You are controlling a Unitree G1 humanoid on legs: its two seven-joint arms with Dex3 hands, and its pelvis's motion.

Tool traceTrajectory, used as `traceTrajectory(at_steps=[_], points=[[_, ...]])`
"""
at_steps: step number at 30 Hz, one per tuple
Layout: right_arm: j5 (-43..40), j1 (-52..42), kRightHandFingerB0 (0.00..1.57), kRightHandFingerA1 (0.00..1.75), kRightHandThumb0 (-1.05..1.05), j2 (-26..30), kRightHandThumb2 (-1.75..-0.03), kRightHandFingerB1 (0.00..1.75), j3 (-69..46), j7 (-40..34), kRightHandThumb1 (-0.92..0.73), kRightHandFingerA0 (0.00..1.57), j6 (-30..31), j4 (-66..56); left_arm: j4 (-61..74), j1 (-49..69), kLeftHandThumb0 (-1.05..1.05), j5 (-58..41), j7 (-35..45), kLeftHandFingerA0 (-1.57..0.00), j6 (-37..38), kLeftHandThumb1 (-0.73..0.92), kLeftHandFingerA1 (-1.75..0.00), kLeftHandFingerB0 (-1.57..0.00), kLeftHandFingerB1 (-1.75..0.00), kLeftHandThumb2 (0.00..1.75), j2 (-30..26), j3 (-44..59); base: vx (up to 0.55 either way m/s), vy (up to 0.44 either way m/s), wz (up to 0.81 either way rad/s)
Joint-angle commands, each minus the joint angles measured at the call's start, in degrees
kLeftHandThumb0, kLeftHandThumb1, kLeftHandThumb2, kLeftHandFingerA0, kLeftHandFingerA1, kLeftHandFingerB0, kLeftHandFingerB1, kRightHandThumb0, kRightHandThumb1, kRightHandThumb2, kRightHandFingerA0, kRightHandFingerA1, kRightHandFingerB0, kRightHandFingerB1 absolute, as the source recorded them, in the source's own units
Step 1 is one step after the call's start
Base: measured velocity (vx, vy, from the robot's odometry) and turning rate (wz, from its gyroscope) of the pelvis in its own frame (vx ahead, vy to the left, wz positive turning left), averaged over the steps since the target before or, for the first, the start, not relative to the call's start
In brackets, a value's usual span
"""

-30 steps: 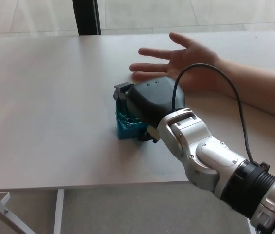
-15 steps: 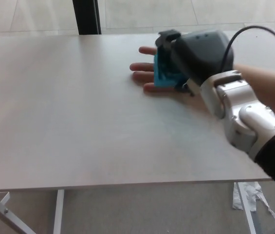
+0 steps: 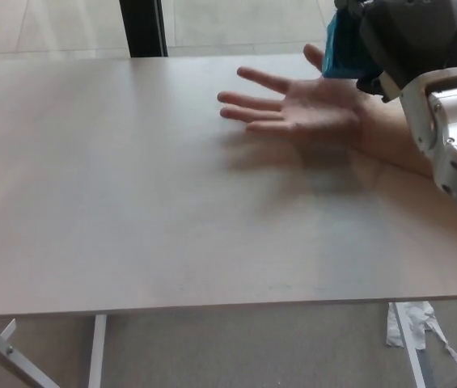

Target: The robot uses its right hand to pick up a cube kept in the middle of the desk infront of it and hands it to a person

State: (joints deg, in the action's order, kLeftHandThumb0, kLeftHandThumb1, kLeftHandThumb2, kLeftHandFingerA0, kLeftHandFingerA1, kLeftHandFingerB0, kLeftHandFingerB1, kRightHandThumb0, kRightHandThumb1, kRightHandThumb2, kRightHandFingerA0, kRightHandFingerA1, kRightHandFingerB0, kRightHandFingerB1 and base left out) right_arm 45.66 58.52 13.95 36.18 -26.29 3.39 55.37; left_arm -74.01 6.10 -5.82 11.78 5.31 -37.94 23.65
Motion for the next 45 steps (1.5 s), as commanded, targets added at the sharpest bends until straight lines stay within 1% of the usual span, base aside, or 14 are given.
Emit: traceTrajectory(at_steps=[1, 4, 8, 11, 15, 16, 17, 19, 23, 24, 28, 40, 41, 45], points=[[2.3, 1.1, 0.91, 1.68, -0.42, -1.8, -0.63, 0.69, 1.5, -4.4, -0.58, 0.96, -3.0, 3.4, 0.3, -0.2, -0.67, -0.2, 0.8, -0.57, 1.4, 0.70, -0.59, -0.48, -0.39, 0.61, -0.5, -0.4, 0.00, 0.000, 0.00], [1.0, 0.6, 0.91, 1.67, -0.39, -4.2, -0.60, 0.62, 1.4, -3.3, -0.53, 0.95, -5.2, 5.7, 0.3, -0.3, -0.71, 0.6, 0.3, -0.54, 1.7, 0.56, -0.66, -0.41, -0.53, 0.97, -0.6, -1.5, 0.00, 0.000, 0.00], [1.0, 0.7, 0.94, 1.71, -0.37, -5.7, -0.61, 0.64, 1.3, -4.2, -0.52, 0.98, -6.9, 7.7, 0.3, -0.6, -0.70, 0.4, 0.4, -0.60, 1.9, 0.69, -0.61, -0.49, -0.40, 0.60, -0.3, -1.9, 0.00, 0.000, 0.00], [1.8, 1.2, 0.92, 1.74, -0.41, -7.0, -0.61, 0.70, 1.8, -5.4, -0.55, 0.98, -7.0, 9.4, 1.0, -0.8, -0.68, 0.7, 0.5, -0.56, 2.3, 0.54, -0.68, -0.43, -0.55, 0.96, -0.1, -2.7, 0.00, 0.000, 0.00], [2.7, 1.7, 0.83, 1.38, -0.35, -7.8, -0.87, 0.81, 2.7, -5.6, -0.40, 1.25, -6.5, 10.9, 0.7, -1.4, -0.68, -0.1, 0.2, -0.62, 1.3, 0.69, -0.61, -0.49, -0.41, 0.61, 0.2, -2.4, 0.00, 0.000, 0.00], [2.4, 1.9, 0.84, 1.37, -0.35, -8.0, -0.87, 0.82, 2.5, -5.2, -0.40, 1.25, -6.2, 11.4, 0.6, -1.5, -0.68, 0.0, 0.1, -0.56, 1.5, 0.54, -0.67, -0.41, -0.53, 0.95, 0.1, -2.5, 0.00, 0.000, 0.00], [2.8, 2.3, 0.89, 1.73, -0.37, -8.3, -0.60, 0.78, 2.9, -4.8, -0.54, 0.95, -5.1, 11.9, 0.6, -1.7, -0.69, 0.0, 0.1, -0.61, 1.4, 0.69, -0.60, -0.49, -0.40, 0.61, 0.0, -2.5, 0.00, 0.000, 0.00], [3.2, 3.0, 0.83, 1.37, -0.35, -8.6, -0.86, 0.83, 3.4, -3.2, -0.39, 1.23, -4.4, 12.5, 0.7, -1.8, -0.69, 0.6, -0.4, -0.63, 1.6, 0.70, -0.61, -0.50, -0.40, 0.62, -0.1, -3.1, 0.00, 0.000, 0.00], [2.3, 4.0, 0.83, 1.69, -0.36, -9.0, -0.60, 0.75, 3.0, 1.0, -0.56, 0.88, -3.1, 13.2, 0.7, -1.9, -0.66, 0.0, -0.2, -0.57, 1.3, 0.55, -0.68, -0.40, -0.53, 0.96, -0.2, -2.6, 0.00, 0.000, 0.00], [2.1, 4.8, 0.68, 1.60, -0.34, -9.4, -0.58, 0.52, 3.1, 5.4, -0.62, 0.88, -1.5, 13.7, 0.6, -1.9, -0.67, -0.3, 0.2, -0.59, 1.2, 0.69, -0.61, -0.47, -0.39, 0.61, -0.3, -2.4, 0.00, 0.000, 0.00], [2.6, 7.9, 0.09, 0.34, -0.71, -10.5, -0.82, 0.43, 4.5, 20.2, -0.41, 0.00, 4.0, 14.1, 0.2, -1.9, -0.67, -0.5, -0.3, -0.73, 1.1, 0.69, -0.71, -0.52, -0.41, 0.61, -0.2, -2.0, 0.00, 0.000, 0.00], [-0.8, 12.2, 0.00, 0.25, -0.84, -9.0, -0.93, 0.03, 2.6, 38.8, -0.51, 0.00, 4.0, 10.9, 0.2, -1.2, -0.67, -0.5, -0.2, -0.70, 1.7, 0.69, -0.65, -0.48, -0.40, 0.61, -0.1, -1.9, 0.00, 0.000, 0.00], [-3.0, 11.8, 0.00, 0.83, -0.91, -7.2, -0.88, 0.00, 0.7, 40.1, -0.40, 0.11, 2.6, 7.5, 0.2, -1.2, -0.66, -0.4, -0.3, -0.65, 1.3, 0.70, -0.63, -0.47, -0.40, 0.61, -0.2, -2.1, 0.00, 0.000, 0.00], [-5.1, 11.0, 0.00, 0.25, -0.94, -4.1, -0.96, 0.00, -1.5, 44.0, -0.55, 0.00, 2.4, 1.4, 0.2, -0.9, -0.66, -0.1, -0.4, -0.62, 1.3, 0.70, -0.61, -0.46, -0.39, 0.61, -0.1, -2.4, 0.00, 0.000, 0.00]])
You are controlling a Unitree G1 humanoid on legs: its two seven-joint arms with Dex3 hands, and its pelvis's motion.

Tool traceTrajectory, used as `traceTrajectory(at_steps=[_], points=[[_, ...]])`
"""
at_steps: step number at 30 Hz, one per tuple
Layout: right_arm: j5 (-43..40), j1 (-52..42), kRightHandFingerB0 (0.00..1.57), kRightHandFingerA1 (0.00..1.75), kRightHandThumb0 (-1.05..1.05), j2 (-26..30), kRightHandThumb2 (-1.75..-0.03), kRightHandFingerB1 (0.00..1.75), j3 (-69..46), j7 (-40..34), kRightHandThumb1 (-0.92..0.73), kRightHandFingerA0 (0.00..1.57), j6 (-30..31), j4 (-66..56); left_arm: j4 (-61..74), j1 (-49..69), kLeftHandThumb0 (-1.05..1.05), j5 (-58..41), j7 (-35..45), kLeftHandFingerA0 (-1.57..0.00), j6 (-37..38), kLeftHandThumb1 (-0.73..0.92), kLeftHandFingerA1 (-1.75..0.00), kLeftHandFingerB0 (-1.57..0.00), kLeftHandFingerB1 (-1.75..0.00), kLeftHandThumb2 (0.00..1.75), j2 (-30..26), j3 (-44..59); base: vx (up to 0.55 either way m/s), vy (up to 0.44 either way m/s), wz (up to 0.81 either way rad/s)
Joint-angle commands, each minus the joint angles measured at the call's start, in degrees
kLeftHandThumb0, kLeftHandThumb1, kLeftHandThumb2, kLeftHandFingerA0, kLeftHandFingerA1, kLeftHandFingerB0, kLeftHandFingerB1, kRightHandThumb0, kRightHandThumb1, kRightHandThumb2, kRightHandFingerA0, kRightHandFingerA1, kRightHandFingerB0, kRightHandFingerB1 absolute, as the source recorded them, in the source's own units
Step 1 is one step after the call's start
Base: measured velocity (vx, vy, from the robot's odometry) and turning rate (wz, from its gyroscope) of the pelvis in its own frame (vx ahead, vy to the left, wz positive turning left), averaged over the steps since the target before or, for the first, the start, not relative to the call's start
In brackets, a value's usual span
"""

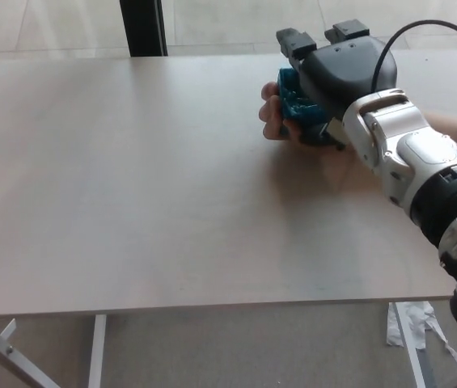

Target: The robot uses its right hand to pick up a cube kept in the middle of the desk infront of it and hands it to a person

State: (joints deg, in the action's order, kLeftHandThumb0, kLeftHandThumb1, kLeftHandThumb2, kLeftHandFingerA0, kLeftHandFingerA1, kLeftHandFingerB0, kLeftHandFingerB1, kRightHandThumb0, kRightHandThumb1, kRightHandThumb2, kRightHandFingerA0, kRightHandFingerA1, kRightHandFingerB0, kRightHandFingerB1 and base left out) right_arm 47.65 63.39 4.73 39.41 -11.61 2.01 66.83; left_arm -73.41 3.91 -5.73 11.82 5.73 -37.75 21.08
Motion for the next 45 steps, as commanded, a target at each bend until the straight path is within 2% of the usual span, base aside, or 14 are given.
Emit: traceTrajectory(at_steps=[1, 3, 5, 11, 13, 14, 16, 18, 19, 23, 25, 27, 28, 45], points=[[-7.3, 5.8, 0.00, 0.25, -0.94, 5.8, -0.96, 0.00, -5.1, 29.8, -0.55, 0.00, 4.0, -11.4, -0.4, 1.3, -0.66, -0.2, -0.3, -0.62, 0.9, 0.70, -0.61, -0.46, -0.39, 0.61, -0.3, 0.2, 0.00, 0.000, 0.00], [-12.5, 2.2, 0.00, 0.22, -0.99, 11.9, -0.58, 0.06, -10.1, 35.0, -0.50, 0.00, 4.7, -24.7, -0.4, 1.5, -0.66, 0.0, -0.2, -0.60, 1.0, 0.71, -0.59, -0.47, -0.39, 0.62, -0.4, 0.0, 0.00, 0.000, 0.00], [-13.6, -2.0, 0.00, 0.20, -0.99, 16.7, -0.96, 0.00, -13.0, 36.3, -0.58, 0.00, 5.6, -36.0, -0.4, 1.4, -0.65, -0.2, -0.3, -0.55, 0.8, 0.55, -0.67, -0.40, -0.54, 0.96, -0.3, 0.2, 0.00, 0.000, 0.00], [-24.3, -16.2, 0.00, 0.06, -0.96, 25.5, -0.89, 0.00, -27.5, 41.5, -0.55, 0.00, 11.3, -63.6, -0.2, 2.1, -0.66, -0.5, -0.1, -0.58, 1.1, 0.71, -0.61, -0.48, -0.41, 0.61, -0.6, 0.5, 0.00, 0.000, 0.00], [-28.5, -23.0, 0.00, 0.21, -0.79, 28.7, -0.83, 0.13, -35.8, 44.4, -0.43, 0.00, 14.8, -75.7, -0.2, 2.3, -0.68, -0.7, 0.1, -0.57, 0.9, 0.71, -0.61, -0.48, -0.41, 0.62, -0.8, 0.7, 0.00, 0.000, 0.00], [-31.0, -26.5, 0.13, 0.22, -0.77, 29.6, -0.81, 0.11, -40.4, 45.4, -0.46, 0.00, 15.8, -80.9, -0.2, 2.5, -0.69, -0.4, 0.0, -0.53, 0.7, 0.58, -0.68, -0.41, -0.55, 0.98, -0.9, 0.5, 0.00, 0.000, 0.00], [-34.1, -33.1, 0.04, 0.25, -0.72, 30.5, -0.78, 0.24, -49.3, 46.9, -0.42, 0.00, 16.8, -88.5, -0.3, 2.7, -0.66, -0.4, -0.1, -0.58, 0.9, 0.72, -0.62, -0.47, -0.41, 0.61, -1.0, 0.5, 0.00, 0.000, 0.00], [-37.4, -40.2, 0.00, 0.53, -0.34, 30.3, -0.87, 0.48, -59.1, 47.1, -0.27, 0.05, 14.1, -93.7, -0.7, 2.8, -0.65, -0.5, -0.3, -0.57, 1.1, 0.56, -0.69, -0.40, -0.55, 0.97, -1.2, 0.7, 0.00, 0.000, 0.00], [-41.6, -47.1, 0.32, 0.43, -0.62, 28.3, -0.57, 0.32, -71.6, 48.0, -0.47, 0.37, 13.3, -98.3, -0.7, 2.9, -0.65, -0.4, -0.4, -0.57, 1.2, 0.56, -0.69, -0.41, -0.55, 0.97, -1.3, 0.6, 0.00, 0.000, 0.00], [-46.2, -59.4, 0.55, 0.59, -0.65, 26.4, -0.82, 0.53, -90.9, 48.4, -0.44, 0.76, 7.1, -101.8, -0.5, 2.8, -0.67, -0.5, -0.3, -0.62, 0.8, 0.72, -0.65, -0.50, -0.42, 0.62, -2.0, 0.9, 0.00, 0.000, 0.00], [-51.8, -66.6, 0.70, 0.53, -0.52, 25.0, -0.56, 0.45, -100.1, 48.4, -0.49, 0.96, 4.2, -100.8, -0.5, 2.5, -0.66, 0.0, -0.2, -0.60, 0.6, 0.73, -0.62, -0.49, -0.41, 0.62, -2.4, 0.4, 0.00, 0.000, 0.00], [-58.8, -75.6, 0.71, 0.61, -0.40, 24.6, -0.55, 0.46, -109.0, 49.8, -0.46, 0.99, -1.1, -96.0, -0.9, 2.0, -0.67, 0.2, -0.6, -0.65, 0.2, 0.58, -0.74, -0.43, -0.55, 0.97, -2.7, 0.2, 0.00, 0.000, 0.00], [-61.4, -80.7, 0.72, 0.67, -0.46, 23.9, -0.56, 0.44, -114.2, 49.9, -0.48, 0.99, -2.4, -93.5, -1.1, 2.0, -0.64, 0.0, -0.7, -0.66, 0.0, 0.72, -0.69, -0.52, -0.41, 0.61, -2.7, 0.5, 0.00, 0.000, 0.00], [-81.5, -98.6, 0.82, 0.70, -0.42, 30.5, -0.57, 0.52, -132.7, 59.6, -0.54, 1.03, -2.4, -68.6, -1.4, 4.7, -0.67, 0.1, -0.8, -0.41, 0.0, 0.72, -0.57, -0.47, -0.42, 0.62, -3.1, 0.5, 0.00, 0.000, 0.00]])
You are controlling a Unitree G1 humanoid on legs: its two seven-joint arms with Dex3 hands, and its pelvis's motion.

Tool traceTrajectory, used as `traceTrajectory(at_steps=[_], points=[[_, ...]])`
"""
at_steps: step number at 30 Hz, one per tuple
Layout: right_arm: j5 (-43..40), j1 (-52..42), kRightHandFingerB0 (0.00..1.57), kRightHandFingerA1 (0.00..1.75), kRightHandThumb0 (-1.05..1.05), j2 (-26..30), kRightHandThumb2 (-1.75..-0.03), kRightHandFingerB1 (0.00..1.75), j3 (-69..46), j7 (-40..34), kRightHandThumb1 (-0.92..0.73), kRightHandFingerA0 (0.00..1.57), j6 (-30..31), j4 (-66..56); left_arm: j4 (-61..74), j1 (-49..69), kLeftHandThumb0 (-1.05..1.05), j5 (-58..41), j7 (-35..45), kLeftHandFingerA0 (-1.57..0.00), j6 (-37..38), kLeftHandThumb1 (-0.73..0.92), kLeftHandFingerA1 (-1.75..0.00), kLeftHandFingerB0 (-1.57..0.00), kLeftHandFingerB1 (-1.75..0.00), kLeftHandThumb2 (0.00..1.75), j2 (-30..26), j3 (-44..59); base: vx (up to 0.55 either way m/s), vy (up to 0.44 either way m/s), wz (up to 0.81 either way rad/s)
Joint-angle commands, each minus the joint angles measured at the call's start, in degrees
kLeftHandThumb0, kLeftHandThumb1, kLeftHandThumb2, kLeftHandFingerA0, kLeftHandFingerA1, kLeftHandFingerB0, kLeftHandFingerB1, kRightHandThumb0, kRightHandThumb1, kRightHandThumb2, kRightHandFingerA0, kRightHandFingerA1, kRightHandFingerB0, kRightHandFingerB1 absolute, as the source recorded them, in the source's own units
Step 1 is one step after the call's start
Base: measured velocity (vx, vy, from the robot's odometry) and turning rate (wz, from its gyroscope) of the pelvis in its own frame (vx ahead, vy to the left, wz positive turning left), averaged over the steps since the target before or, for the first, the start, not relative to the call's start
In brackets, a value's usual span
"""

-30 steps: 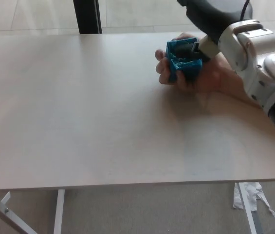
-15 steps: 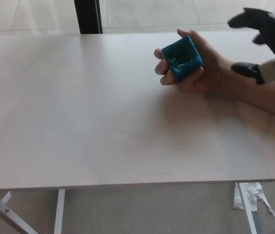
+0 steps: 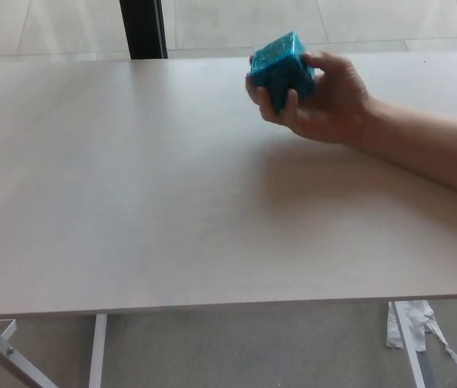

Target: The robot uses its right hand to pick up a cube kept in the middle of the desk infront of it and hands it to a person

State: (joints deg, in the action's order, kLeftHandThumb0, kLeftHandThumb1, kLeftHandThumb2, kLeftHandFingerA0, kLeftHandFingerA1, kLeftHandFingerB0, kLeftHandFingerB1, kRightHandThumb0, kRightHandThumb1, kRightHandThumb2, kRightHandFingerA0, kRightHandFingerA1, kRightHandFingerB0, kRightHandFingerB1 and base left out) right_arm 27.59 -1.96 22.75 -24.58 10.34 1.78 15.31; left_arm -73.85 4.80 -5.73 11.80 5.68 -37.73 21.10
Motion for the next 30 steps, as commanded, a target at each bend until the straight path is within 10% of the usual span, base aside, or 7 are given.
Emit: traceTrajectory(at_steps=[1, 6, 9, 12, 13, 21, 30], points=[[-59.7, -34.0, 0.80, 0.77, -0.36, 12.8, -0.56, 0.53, -67.7, 37.7, -0.54, 1.04, -3.2, -15.0, -1.0, 3.9, -0.67, -0.4, -0.6, -0.48, 0.0, 0.72, -0.62, -0.50, -0.43, 0.62, -3.0, 1.0, 0.00, 0.000, 0.00], [-45.3, -34.6, 0.89, 1.12, -0.46, 12.8, -0.78, 0.69, -56.9, 27.7, -0.39, 1.08, -11.8, -0.9, -1.0, 3.7, -0.66, -0.3, -0.7, -0.53, 0.3, 0.73, -0.62, -0.47, -0.41, 0.61, -3.1, 0.9, 0.00, 0.000, 0.00], [-28.4, -31.9, 0.88, 0.71, -0.63, 15.7, -0.82, 0.62, -43.6, 10.6, -0.44, 1.03, -20.4, 17.0, -1.3, 3.7, -0.65, -0.6, -1.4, -0.58, 0.0, 0.71, -0.65, -0.49, -0.43, 0.62, -2.7, 1.3, 0.00, 0.000, 0.00], [-22.0, -27.1, 0.93, 0.63, -0.55, 15.5, -0.56, 0.54, -34.7, 4.0, -0.49, 1.04, -18.2, 26.6, -2.1, 3.1, -0.64, -0.4, -1.9, -0.53, 0.0, 0.57, -0.67, -0.40, -0.54, 0.97, -2.0, 1.3, 0.00, 0.000, 0.00], [-19.3, -24.8, 0.86, 0.68, -0.54, 15.0, -0.81, 0.65, -31.2, 1.2, -0.39, 0.92, -15.7, 29.2, -2.2, 2.9, -0.64, -0.5, -2.1, -0.65, -0.1, 0.70, -0.67, -0.52, -0.40, 0.61, -1.8, 1.4, 0.00, 0.000, 0.00], [-6.4, -13.9, 0.69, 0.65, -0.59, 11.2, -0.58, 0.46, -13.0, -9.9, -0.56, 1.05, -6.0, 43.3, -2.1, 2.6, -0.65, 1.1, -2.9, -0.61, -0.1, 0.56, -0.73, -0.49, -0.58, 0.96, -2.1, -0.2, 0.00, 0.000, 0.00], [2.0, -8.1, 0.62, 0.52, -0.47, 10.8, -0.59, 0.40, 6.0, -13.2, -0.61, 0.71, -6.0, 51.3, -1.9, 2.5, -0.64, 2.2, -2.4, -0.60, -0.5, 0.72, -0.60, -0.48, -0.42, 0.61, -3.1, -1.8, 0.00, 0.000, 0.00]])
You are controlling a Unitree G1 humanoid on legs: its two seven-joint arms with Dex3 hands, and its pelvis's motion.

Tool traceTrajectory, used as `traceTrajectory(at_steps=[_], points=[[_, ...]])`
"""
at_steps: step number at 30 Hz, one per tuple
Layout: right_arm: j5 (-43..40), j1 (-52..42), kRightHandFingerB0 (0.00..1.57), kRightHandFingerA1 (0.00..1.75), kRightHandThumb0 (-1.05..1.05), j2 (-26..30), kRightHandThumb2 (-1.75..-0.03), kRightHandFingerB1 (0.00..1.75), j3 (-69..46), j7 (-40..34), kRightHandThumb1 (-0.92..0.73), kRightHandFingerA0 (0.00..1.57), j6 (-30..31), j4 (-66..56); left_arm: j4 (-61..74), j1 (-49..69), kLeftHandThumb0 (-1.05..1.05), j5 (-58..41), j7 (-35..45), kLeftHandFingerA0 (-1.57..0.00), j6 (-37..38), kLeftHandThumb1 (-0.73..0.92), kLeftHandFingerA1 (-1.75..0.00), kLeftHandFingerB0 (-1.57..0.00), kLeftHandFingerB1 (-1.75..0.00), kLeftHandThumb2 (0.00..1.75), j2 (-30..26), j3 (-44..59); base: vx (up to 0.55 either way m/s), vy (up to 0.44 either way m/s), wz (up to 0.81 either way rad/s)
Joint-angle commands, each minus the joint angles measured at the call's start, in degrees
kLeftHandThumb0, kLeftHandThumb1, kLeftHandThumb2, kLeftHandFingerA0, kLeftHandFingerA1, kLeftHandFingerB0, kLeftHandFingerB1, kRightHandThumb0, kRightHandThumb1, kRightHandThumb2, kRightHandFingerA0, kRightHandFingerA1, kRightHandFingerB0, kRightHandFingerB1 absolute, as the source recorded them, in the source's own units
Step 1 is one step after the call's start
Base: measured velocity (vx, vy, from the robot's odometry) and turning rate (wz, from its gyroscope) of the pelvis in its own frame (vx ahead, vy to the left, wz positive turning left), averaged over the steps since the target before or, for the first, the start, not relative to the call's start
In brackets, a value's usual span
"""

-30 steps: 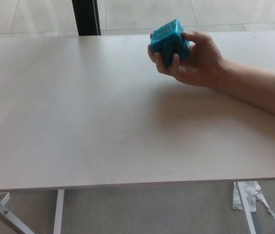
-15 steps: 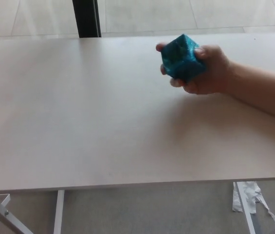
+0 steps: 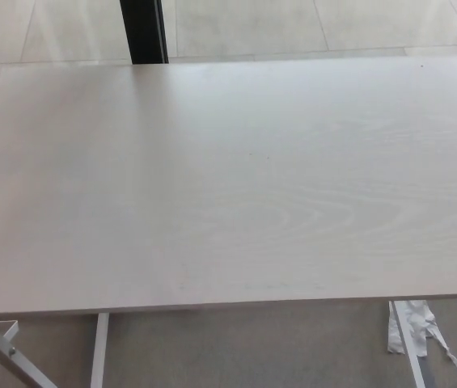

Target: The robot uses its right hand to pick up a cube kept in the middle of the desk infront of it and hands it to a person

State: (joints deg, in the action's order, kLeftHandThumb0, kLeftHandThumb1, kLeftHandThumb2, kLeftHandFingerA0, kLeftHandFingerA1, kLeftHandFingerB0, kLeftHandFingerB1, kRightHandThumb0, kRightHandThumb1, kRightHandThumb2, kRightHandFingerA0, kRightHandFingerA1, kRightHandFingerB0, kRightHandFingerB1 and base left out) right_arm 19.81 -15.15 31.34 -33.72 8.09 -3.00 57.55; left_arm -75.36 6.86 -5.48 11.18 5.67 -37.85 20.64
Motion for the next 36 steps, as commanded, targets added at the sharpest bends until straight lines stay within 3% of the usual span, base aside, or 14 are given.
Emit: traceTrajectory(at_steps=[1, 4, 11, 25, 26, 27, 29, 30, 31, 32, 33, 36], points=[[9.9, 5.4, 0.62, 0.52, -0.47, 2.1, -0.59, 0.40, 16.1, -11.4, -0.61, 0.71, -1.6, 9.1, -0.3, 0.3, -0.64, 2.0, -1.6, -0.60, -0.5, 0.72, -0.60, -0.48, -0.42, 0.61, -2.9, -1.4, 0.00, 0.000, 0.00], [7.7, 4.9, 0.56, 0.58, -0.41, 1.3, -0.60, 0.40, 18.8, -11.7, -0.66, 0.71, -5.4, 8.8, -0.4, 0.5, -0.65, 2.6, -1.2, -0.62, -0.1, 0.73, -0.65, -0.51, -0.45, 0.62, -3.0, -2.1, 0.00, 0.000, 0.00], [4.1, 6.2, 0.56, 0.58, -0.41, 1.9, -0.60, 0.40, 23.6, -13.8, -0.66, 0.71, -6.4, 11.3, 0.0, 0.0, -0.56, 1.2, -0.5, -0.57, -0.9, 0.74, -0.55, -0.46, -0.42, 0.62, -3.6, -1.4, 0.00, 0.000, 0.00], [0.6, 7.7, 0.56, 0.58, -0.41, 2.8, -0.60, 0.40, 27.5, -15.4, -0.66, 0.71, -7.4, 13.0, -0.2, -1.0, -0.60, 1.1, -0.4, -0.58, -1.9, 0.74, -0.55, -0.47, -0.39, 0.63, -3.9, -1.9, 0.00, 0.000, 0.00], [0.4, 7.8, 0.56, 0.58, -0.41, 2.8, -0.60, 0.40, 27.7, -15.4, -0.66, 0.71, -7.4, 13.1, -0.1, -1.1, -0.60, 1.6, -0.5, -0.52, -1.6, 0.60, -0.64, -0.40, -0.53, 0.96, -4.0, -2.3, 0.00, 0.000, 0.00], [0.3, 7.9, 0.56, 0.58, -0.41, 2.9, -0.60, 0.40, 27.8, -15.4, -0.66, 0.71, -7.5, 13.2, -0.2, -1.1, -0.62, 1.8, -0.9, -0.59, -1.4, 0.75, -0.56, -0.48, -0.39, 0.63, -3.7, -2.5, 0.00, 0.000, 0.00], [0.0, 7.9, 0.56, 0.58, -0.41, 3.0, -0.60, 0.40, 28.1, -15.5, -0.66, 0.71, -7.5, 13.3, -0.4, -1.1, -0.66, 1.6, -1.3, -0.61, -1.8, 0.73, -0.59, -0.52, -0.39, 0.62, -3.6, -2.3, 0.00, 0.000, 0.00], [-5.6, 5.8, 0.35, 0.56, -0.66, 0.3, -0.84, 0.46, 23.1, -14.0, -0.45, 0.45, -11.0, 15.3, -0.4, -1.1, -0.63, 1.5, -1.1, -0.55, -1.7, 0.70, -0.63, -0.50, -0.45, 0.61, -3.6, -2.2, 0.00, 0.000, 0.00], [-7.4, 3.7, 0.42, 0.60, -0.52, -0.6, -0.58, 0.36, 21.4, -14.3, -0.57, 0.68, -12.2, 14.2, -0.4, -0.8, -0.64, 1.5, -0.8, -0.52, -1.4, 0.71, -0.60, -0.49, -0.45, 0.61, -3.6, -2.3, 0.00, 0.000, 0.00], [-6.3, 2.1, 0.42, 0.60, -0.52, -0.1, -0.58, 0.36, 22.1, -15.7, -0.57, 0.68, -11.9, 11.1, -0.2, -0.4, -0.64, 1.7, -0.6, -0.52, -1.0, 0.71, -0.60, -0.49, -0.45, 0.61, -3.7, -2.5, 0.00, 0.000, 0.00], [-6.2, 1.5, 0.35, 0.65, -0.58, -0.5, -0.85, 0.49, 21.8, -16.7, -0.47, 0.57, -12.6, 10.8, -0.3, -0.7, -0.64, 1.8, -0.9, -0.52, -1.6, 0.71, -0.59, -0.49, -0.45, 0.61, -3.7, -2.6, 0.00, 0.000, 0.00], [-5.9, 0.7, 0.38, 0.59, -0.65, -1.0, -0.84, 0.48, 21.7, -18.4, -0.48, 0.53, -12.8, 9.5, -0.3, -1.0, -0.64, 2.2, -1.2, -0.51, -1.7, 0.72, -0.58, -0.48, -0.45, 0.61, -3.8, -3.2, 0.00, 0.000, 0.00]])
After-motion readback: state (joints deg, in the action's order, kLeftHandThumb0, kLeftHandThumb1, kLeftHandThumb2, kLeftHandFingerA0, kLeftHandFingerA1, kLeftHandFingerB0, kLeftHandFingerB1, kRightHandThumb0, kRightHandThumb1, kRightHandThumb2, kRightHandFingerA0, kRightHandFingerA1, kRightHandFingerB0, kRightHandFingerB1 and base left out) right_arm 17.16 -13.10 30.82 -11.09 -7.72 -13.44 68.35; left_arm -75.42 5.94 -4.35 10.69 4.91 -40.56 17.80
